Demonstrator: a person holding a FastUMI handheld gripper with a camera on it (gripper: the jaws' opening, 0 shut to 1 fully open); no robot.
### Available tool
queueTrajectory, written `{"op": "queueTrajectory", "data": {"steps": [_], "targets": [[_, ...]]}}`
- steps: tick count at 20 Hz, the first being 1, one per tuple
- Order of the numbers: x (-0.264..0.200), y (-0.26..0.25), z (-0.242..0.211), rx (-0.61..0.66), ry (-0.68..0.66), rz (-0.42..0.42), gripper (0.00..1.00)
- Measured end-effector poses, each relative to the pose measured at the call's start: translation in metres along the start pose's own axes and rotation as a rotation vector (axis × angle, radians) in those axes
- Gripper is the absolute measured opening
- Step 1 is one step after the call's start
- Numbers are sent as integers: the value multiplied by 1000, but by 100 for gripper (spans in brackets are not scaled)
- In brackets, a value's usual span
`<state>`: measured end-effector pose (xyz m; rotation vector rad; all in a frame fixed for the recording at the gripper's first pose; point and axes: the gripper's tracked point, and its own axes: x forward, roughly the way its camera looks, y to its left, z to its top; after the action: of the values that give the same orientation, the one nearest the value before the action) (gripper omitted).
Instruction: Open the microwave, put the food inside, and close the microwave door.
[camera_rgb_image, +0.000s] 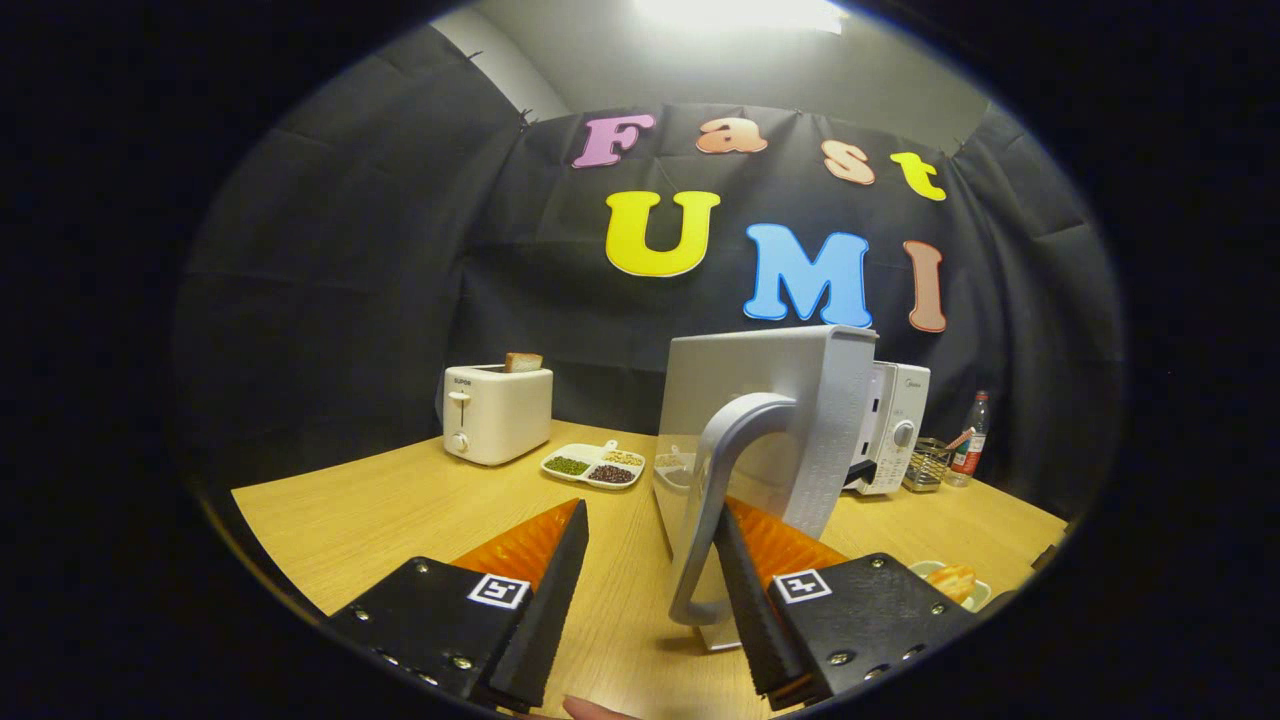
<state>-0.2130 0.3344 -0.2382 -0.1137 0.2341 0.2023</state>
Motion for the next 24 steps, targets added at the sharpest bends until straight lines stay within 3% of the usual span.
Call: {"op": "queueTrajectory", "data": {"steps": [5,10,16,20,24], "targets": [[-39,-1,-5,-20,21,150,80],[-90,-43,0,24,23,204,80],[-109,-168,-52,-29,80,-8,80],[-108,-223,-80,-12,144,-111,80],[-105,-256,-104,71,200,-161,80]]}}
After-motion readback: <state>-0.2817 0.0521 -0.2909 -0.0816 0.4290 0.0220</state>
